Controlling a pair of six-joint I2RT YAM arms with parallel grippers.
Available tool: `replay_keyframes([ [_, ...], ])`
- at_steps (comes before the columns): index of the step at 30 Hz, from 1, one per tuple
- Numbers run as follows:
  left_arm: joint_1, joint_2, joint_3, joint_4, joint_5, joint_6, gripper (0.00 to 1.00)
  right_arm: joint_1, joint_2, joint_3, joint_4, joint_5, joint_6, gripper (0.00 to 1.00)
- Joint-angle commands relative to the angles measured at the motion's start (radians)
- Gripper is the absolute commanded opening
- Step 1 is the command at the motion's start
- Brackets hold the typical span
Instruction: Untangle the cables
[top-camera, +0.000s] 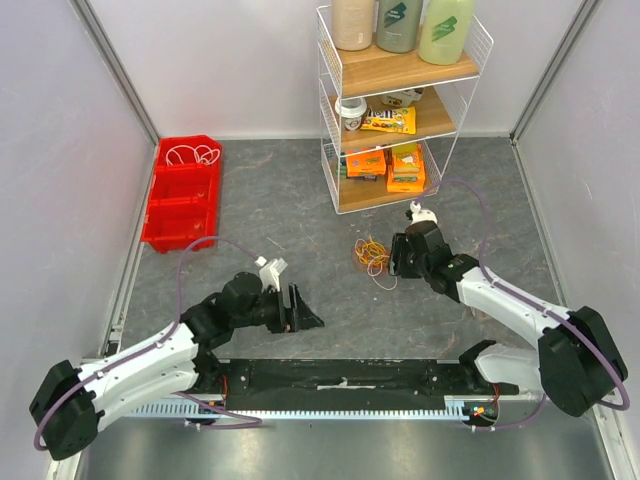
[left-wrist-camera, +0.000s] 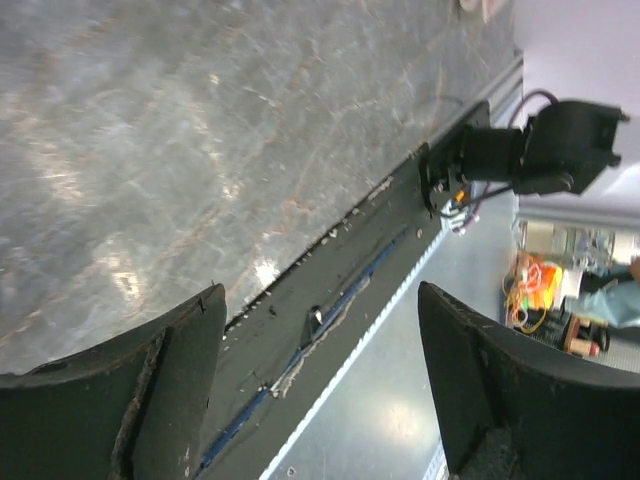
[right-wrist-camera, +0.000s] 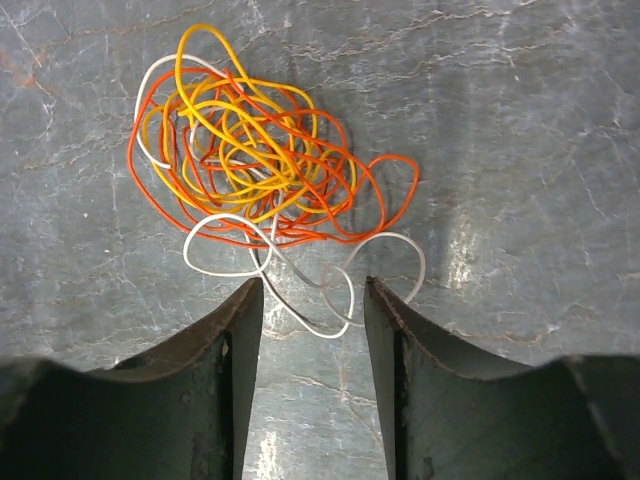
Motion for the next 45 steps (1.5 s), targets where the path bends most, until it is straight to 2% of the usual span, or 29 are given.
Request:
replay_keyframes([
  [1, -0.083, 0.027, 0.022, 0.137, 0.002, 0.020, 0.83, 0.003, 0.038, 0.048, 0.065, -0.055, -0.126, 0.48],
  [7, -0.158, 0.211, 0.088, 0.247, -0.009, 0.038, 0.85, 0.003, 0.081, 0.031, 0.134, -0.016, -0.189, 0.33],
  [11, -0.162, 0.334, 0.197, 0.198, -0.055, 0.053, 0.84, 0.005, 0.068, 0.043, 0.133, -0.037, -0.216, 0.04],
  [12, -0.162, 0.354, 0.223, 0.177, -0.081, 0.066, 0.84, 0.008, 0.045, 0.040, 0.128, -0.054, -0.218, 0.00],
  [17, -0.123, 0.470, 0.374, 0.083, -0.181, 0.089, 0.94, 0.038, -0.136, 0.019, 0.030, -0.121, -0.190, 0.00],
  [21, -0.007, 0.584, 0.369, 0.248, -0.045, -0.012, 0.93, 0.041, -0.274, 0.013, -0.061, -0.192, -0.158, 0.00],
  [24, 0.042, 0.663, 0.337, 0.425, 0.015, -0.100, 0.84, 0.041, -0.363, 0.023, -0.090, -0.247, -0.121, 0.00],
  [27, 0.045, 0.759, 0.386, 0.462, 0.047, -0.106, 0.87, 0.041, -0.423, 0.043, -0.090, -0.304, -0.077, 0.00],
  [31, 0.039, 0.917, 0.447, 0.565, 0.149, -0.166, 0.90, 0.041, -0.417, 0.091, -0.101, -0.387, -0.064, 0.00],
  [35, 0.035, 1.009, 0.502, 0.551, 0.109, -0.178, 0.89, 0.043, -0.433, 0.134, -0.118, -0.434, -0.048, 0.00],
  [38, 0.033, 1.085, 0.558, 0.537, 0.100, -0.183, 0.84, 0.043, -0.460, 0.177, -0.130, -0.466, -0.026, 0.00],
  [39, 0.032, 1.116, 0.579, 0.540, 0.106, -0.190, 0.79, 0.043, -0.465, 0.197, -0.134, -0.473, -0.023, 0.00],
  [42, 0.019, 1.182, 0.608, 0.586, 0.137, -0.216, 0.61, 0.043, -0.472, 0.259, -0.160, -0.480, -0.021, 0.00],
  [45, 0.015, 1.193, 0.554, 0.670, 0.150, -0.241, 0.35, 0.043, -0.466, 0.332, -0.191, -0.474, -0.037, 0.00],
])
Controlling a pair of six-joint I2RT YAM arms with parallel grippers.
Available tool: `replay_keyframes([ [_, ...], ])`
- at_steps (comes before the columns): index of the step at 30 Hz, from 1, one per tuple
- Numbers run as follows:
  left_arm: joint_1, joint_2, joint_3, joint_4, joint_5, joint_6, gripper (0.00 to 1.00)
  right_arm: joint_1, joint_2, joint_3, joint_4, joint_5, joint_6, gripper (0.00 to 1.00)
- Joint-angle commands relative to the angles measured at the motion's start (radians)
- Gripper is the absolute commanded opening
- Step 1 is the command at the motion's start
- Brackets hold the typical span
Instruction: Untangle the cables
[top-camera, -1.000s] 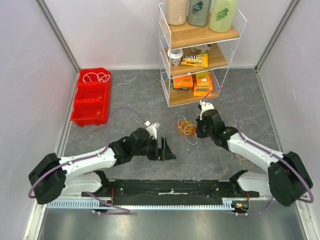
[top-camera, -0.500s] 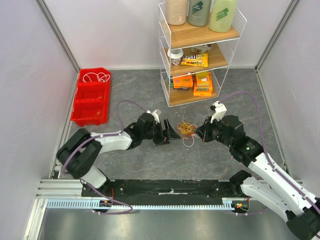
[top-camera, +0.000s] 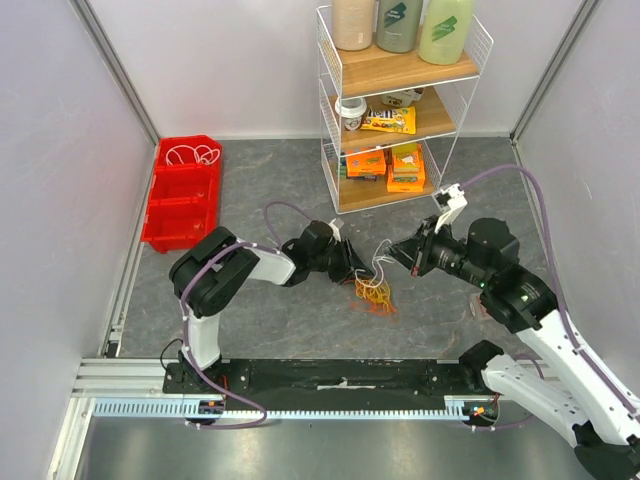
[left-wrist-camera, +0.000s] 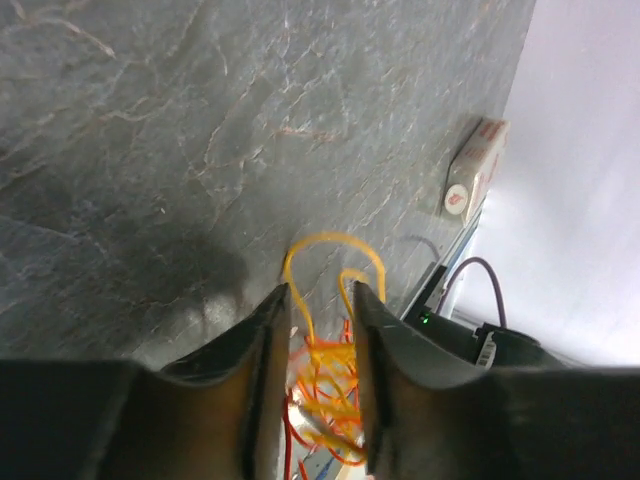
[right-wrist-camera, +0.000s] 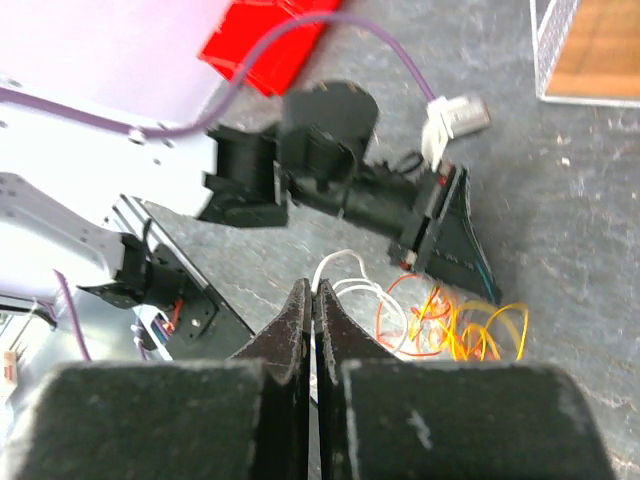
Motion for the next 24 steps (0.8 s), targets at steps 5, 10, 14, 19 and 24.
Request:
replay_keyframes([
  [5, 0.010, -0.098, -0.209, 0.185, -0.001, -0.036, 0.14, 0.003, 0.025, 0.303, -0.105, 0.025, -0.063, 0.00],
  [10, 0.053, -0.296, -0.338, 0.000, -0.110, 0.100, 0.02, 0.003, 0.036, 0.486, -0.126, 0.079, -0.117, 0.00],
  [14, 0.064, -0.442, -0.401, -0.153, -0.213, 0.188, 0.02, 0.003, 0.002, 0.556, -0.096, 0.135, -0.140, 0.00],
  [19, 0.065, -0.603, -0.461, -0.239, -0.228, 0.242, 0.02, 0.003, -0.053, 0.524, -0.059, 0.191, -0.149, 0.00],
  [24, 0.061, -0.863, -0.479, -0.231, -0.089, 0.301, 0.27, 0.003, -0.061, 0.385, -0.056, 0.142, -0.121, 0.00],
])
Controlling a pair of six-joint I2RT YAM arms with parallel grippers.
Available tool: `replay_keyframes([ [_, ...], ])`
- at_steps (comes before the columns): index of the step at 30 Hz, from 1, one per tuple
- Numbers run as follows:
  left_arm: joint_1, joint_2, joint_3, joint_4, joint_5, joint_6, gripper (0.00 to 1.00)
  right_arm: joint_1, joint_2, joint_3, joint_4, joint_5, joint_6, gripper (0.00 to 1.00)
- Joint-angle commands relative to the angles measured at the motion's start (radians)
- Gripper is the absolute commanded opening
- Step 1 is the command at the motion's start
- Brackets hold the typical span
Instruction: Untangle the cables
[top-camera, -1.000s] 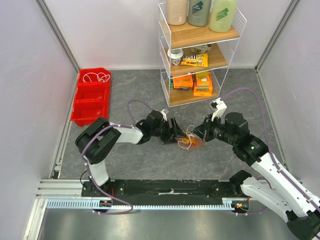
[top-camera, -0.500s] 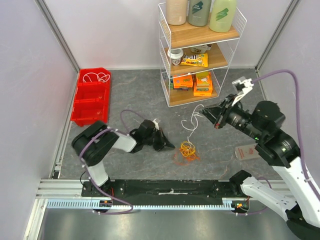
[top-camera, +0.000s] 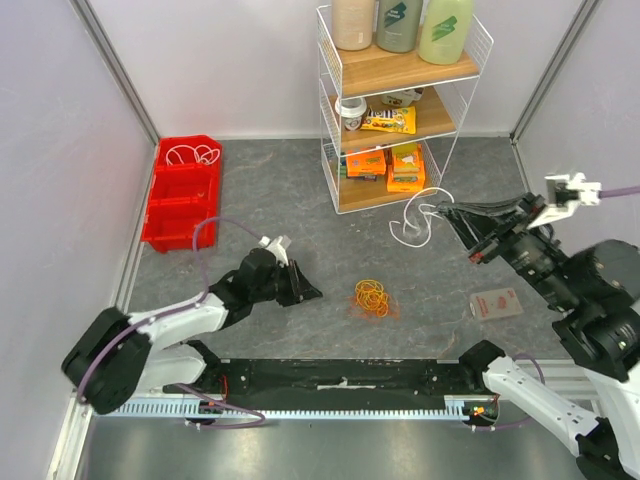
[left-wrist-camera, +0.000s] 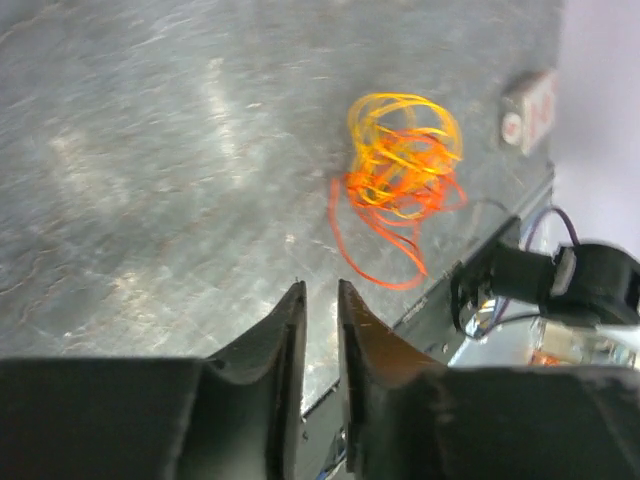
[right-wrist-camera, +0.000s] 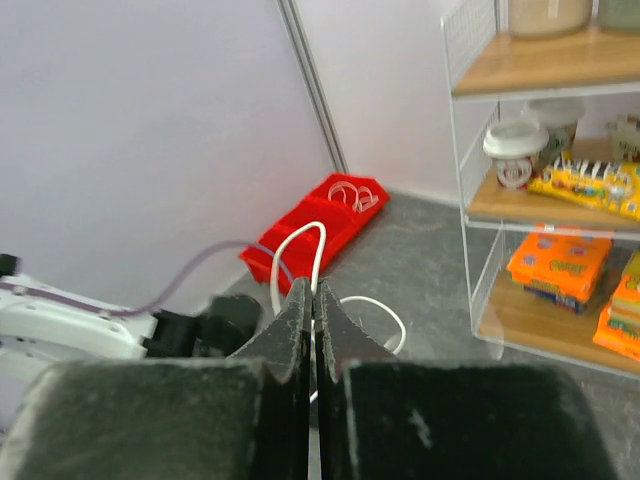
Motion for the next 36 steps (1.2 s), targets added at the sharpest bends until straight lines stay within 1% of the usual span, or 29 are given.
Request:
replay_keyframes([
  [1, -0.005, -0.253, 0.004, -0.003, 0.107, 0.123, 0.36, 0.002, 0.012, -0.139, 0.005, -0.039, 0.008, 0.00],
  [2, -0.008, -0.305, 0.016, -0.019, 0.130, 0.140, 0.46, 0.002, 0.010, -0.188, 0.028, -0.070, 0.021, 0.00],
  [3, -0.008, -0.365, 0.030, -0.040, 0.144, 0.159, 0.52, 0.002, 0.013, -0.231, 0.047, -0.105, 0.032, 0.00],
  [5, -0.010, -0.458, 0.067, -0.089, 0.176, 0.200, 0.58, 0.002, 0.029, -0.303, 0.098, -0.215, 0.060, 0.00],
  [8, -0.011, -0.567, 0.131, -0.196, 0.135, 0.252, 0.59, 0.002, 0.070, -0.399, 0.213, -0.395, 0.124, 0.00],
  [9, -0.010, -0.607, 0.148, -0.254, 0.109, 0.264, 0.59, 0.004, 0.085, -0.431, 0.260, -0.430, 0.155, 0.00],
  [11, -0.011, -0.659, 0.168, -0.314, 0.053, 0.277, 0.57, 0.019, 0.125, -0.484, 0.365, -0.495, 0.231, 0.00],
  [12, -0.010, -0.690, 0.173, -0.354, 0.016, 0.278, 0.56, 0.039, 0.142, -0.509, 0.424, -0.498, 0.254, 0.00],
  [15, -0.010, -0.781, 0.165, -0.426, -0.102, 0.257, 0.55, 0.163, 0.202, -0.528, 0.488, -0.425, 0.267, 0.00],
  [17, -0.010, -0.850, 0.147, -0.453, -0.156, 0.243, 0.55, 0.246, 0.252, -0.534, 0.526, -0.380, 0.271, 0.00],
  [18, -0.010, -0.886, 0.139, -0.462, -0.181, 0.234, 0.57, 0.280, 0.281, -0.538, 0.551, -0.368, 0.281, 0.00],
  [19, -0.010, -0.920, 0.127, -0.464, -0.187, 0.231, 0.59, 0.307, 0.311, -0.543, 0.569, -0.359, 0.285, 0.00],
  [21, -0.010, -0.962, 0.118, -0.494, -0.193, 0.229, 0.60, 0.352, 0.369, -0.549, 0.591, -0.330, 0.276, 0.00],
  [23, -0.010, -0.967, 0.124, -0.532, -0.193, 0.229, 0.58, 0.366, 0.418, -0.558, 0.595, -0.293, 0.290, 0.00],
  [26, -0.010, -0.945, 0.122, -0.588, -0.184, 0.228, 0.51, 0.368, 0.492, -0.592, 0.597, -0.187, 0.379, 0.00],
  [29, -0.010, -0.901, 0.101, -0.594, -0.147, 0.225, 0.51, 0.366, 0.576, -0.627, 0.629, -0.165, 0.455, 0.00],
  [31, -0.011, -0.827, 0.090, -0.585, -0.095, 0.222, 0.50, 0.360, 0.628, -0.640, 0.643, -0.172, 0.482, 0.00],
  [33, -0.010, -0.720, 0.084, -0.553, -0.019, 0.222, 0.46, 0.343, 0.677, -0.652, 0.652, -0.193, 0.491, 0.00],
  [34, -0.011, -0.676, 0.082, -0.537, 0.004, 0.220, 0.44, 0.326, 0.706, -0.658, 0.658, -0.207, 0.491, 0.01],
  [36, -0.016, -0.605, 0.069, -0.498, 0.032, 0.219, 0.43, 0.276, 0.762, -0.687, 0.686, -0.240, 0.483, 0.01],
])
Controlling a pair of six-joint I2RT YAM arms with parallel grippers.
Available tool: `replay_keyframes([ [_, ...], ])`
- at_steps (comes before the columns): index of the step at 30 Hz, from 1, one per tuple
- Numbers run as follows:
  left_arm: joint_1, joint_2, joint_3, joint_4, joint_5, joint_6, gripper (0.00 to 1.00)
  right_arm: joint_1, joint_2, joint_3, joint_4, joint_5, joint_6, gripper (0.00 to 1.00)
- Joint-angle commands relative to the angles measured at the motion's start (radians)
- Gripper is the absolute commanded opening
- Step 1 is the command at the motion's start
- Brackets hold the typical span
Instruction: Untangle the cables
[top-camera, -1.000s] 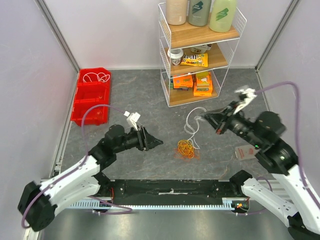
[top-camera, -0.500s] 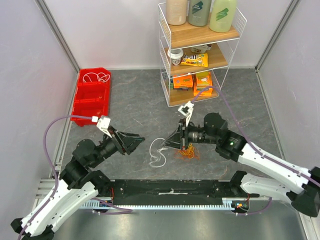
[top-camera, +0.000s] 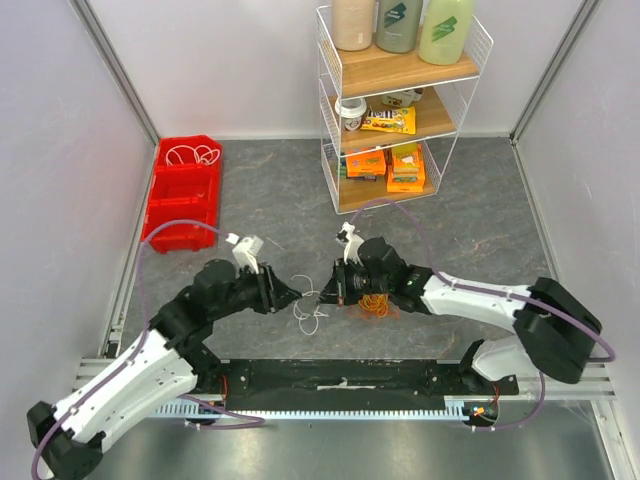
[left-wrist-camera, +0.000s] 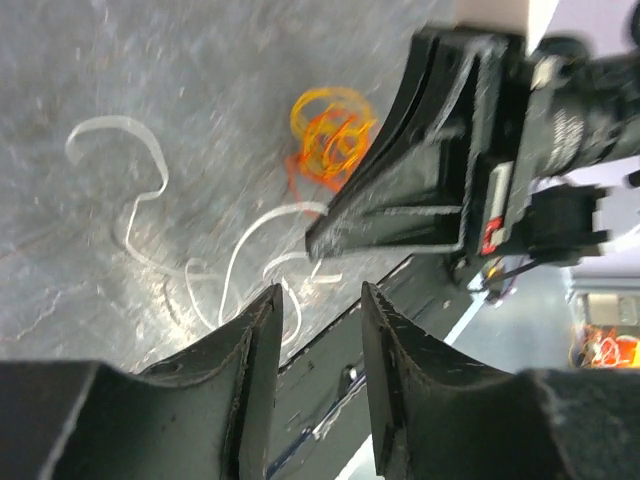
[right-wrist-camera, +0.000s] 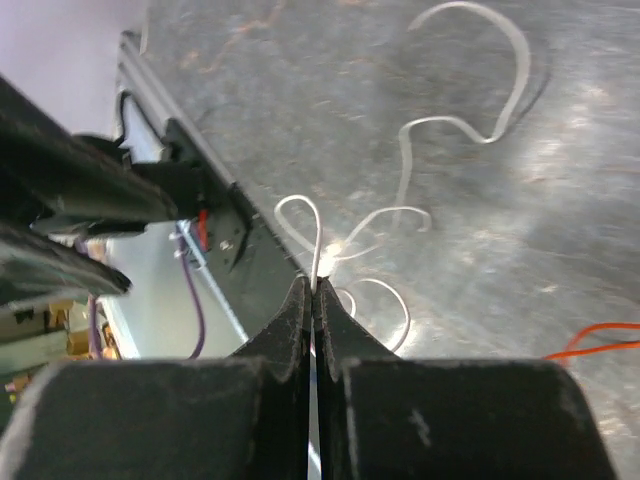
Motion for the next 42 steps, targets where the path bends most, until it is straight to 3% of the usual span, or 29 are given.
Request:
replay_keyframes([
  [1, -0.008, 0.132, -0.039, 0.083, 0.112, 0.002, 0.43, -0.097, 0.091, -0.045, 0.113, -0.040, 0.029, 0.01],
  [8, -0.028, 0.276, -0.099, 0.311, 0.168, -0.036, 0.48, -0.217, 0.267, -0.024, 0.205, -0.207, 0.000, 0.00],
  [15, -0.074, 0.499, -0.011, 0.345, 0.146, 0.117, 0.47, -0.233, 0.254, -0.054, 0.279, -0.277, 0.052, 0.00],
  [21, -0.091, 0.530, 0.001, 0.376, 0.025, 0.192, 0.45, -0.248, 0.183, -0.071, 0.264, -0.328, 0.052, 0.00],
  [27, -0.129, 0.568, 0.019, 0.434, 0.013, 0.218, 0.45, -0.248, 0.172, -0.091, 0.328, -0.368, 0.112, 0.00],
  [33, -0.204, 0.571, 0.030, 0.405, -0.147, 0.326, 0.41, -0.248, 0.155, -0.091, 0.345, -0.383, 0.126, 0.00],
  [42, -0.217, 0.545, 0.013, 0.396, -0.099, 0.338, 0.33, -0.250, 0.154, -0.102, 0.383, -0.399, 0.153, 0.00],
])
